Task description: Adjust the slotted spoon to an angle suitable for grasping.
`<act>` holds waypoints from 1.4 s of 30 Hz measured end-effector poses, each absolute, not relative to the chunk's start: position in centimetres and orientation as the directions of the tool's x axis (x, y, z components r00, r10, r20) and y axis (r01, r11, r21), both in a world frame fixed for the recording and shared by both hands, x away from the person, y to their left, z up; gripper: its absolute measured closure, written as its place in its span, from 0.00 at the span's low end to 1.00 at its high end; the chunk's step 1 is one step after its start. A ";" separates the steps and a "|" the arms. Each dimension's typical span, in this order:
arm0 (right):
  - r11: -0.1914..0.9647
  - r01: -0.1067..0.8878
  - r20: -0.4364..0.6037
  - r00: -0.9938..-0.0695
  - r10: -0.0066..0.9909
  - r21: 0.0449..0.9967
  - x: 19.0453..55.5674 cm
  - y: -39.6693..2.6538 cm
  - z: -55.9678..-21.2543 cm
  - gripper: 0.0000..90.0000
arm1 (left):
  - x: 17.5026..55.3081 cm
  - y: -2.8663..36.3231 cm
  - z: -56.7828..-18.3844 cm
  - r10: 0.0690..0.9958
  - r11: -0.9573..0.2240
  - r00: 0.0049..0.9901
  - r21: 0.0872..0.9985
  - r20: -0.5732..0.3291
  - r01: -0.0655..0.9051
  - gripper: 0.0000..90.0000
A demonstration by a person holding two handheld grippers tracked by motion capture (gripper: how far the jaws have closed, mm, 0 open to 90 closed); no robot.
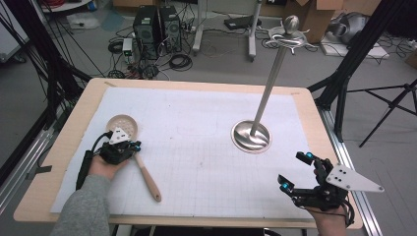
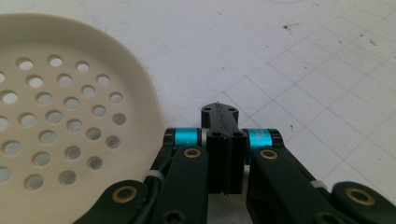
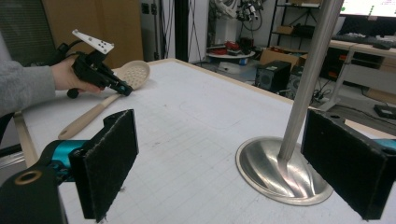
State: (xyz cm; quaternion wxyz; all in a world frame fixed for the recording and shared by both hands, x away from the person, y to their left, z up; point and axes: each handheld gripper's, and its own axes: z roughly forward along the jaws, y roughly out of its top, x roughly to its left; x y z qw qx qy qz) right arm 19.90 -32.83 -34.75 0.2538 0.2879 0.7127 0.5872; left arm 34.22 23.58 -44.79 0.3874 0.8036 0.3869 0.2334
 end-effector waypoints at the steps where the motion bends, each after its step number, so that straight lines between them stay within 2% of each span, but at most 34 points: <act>1: 0.144 0.118 -0.020 -0.705 0.709 0.983 19.9 -32.8 -34.8 0.11 | 34.1 23.6 -44.8 0.806 -0.401 0.587 0.803 0.081 0.440 1.00; 21: 0.151 0.113 -0.026 -0.713 0.700 0.982 19.9 -32.3 -34.7 0.11 | 29.9 26.0 -44.8 0.819 -0.398 0.566 0.805 0.096 0.440 1.00; 26: 0.152 0.111 -0.027 -0.716 0.698 0.982 20.2 -32.2 -34.7 0.11 | 29.1 26.1 -44.5 0.794 -0.350 0.607 0.850 0.046 0.394 1.00; 33: 0.155 0.114 -0.027 -0.716 0.697 0.981 20.6 -32.2 -34.9 0.11 | 26.3 26.1 -43.7 0.748 -0.322 0.663 0.890 0.031 0.322 1.00; 42: 0.151 0.106 -0.028 -0.721 0.692 0.983 20.8 -32.2 -34.8 0.11 | 22.6 26.6 -43.5 0.704 -0.319 0.710 0.901 0.017 0.295 1.00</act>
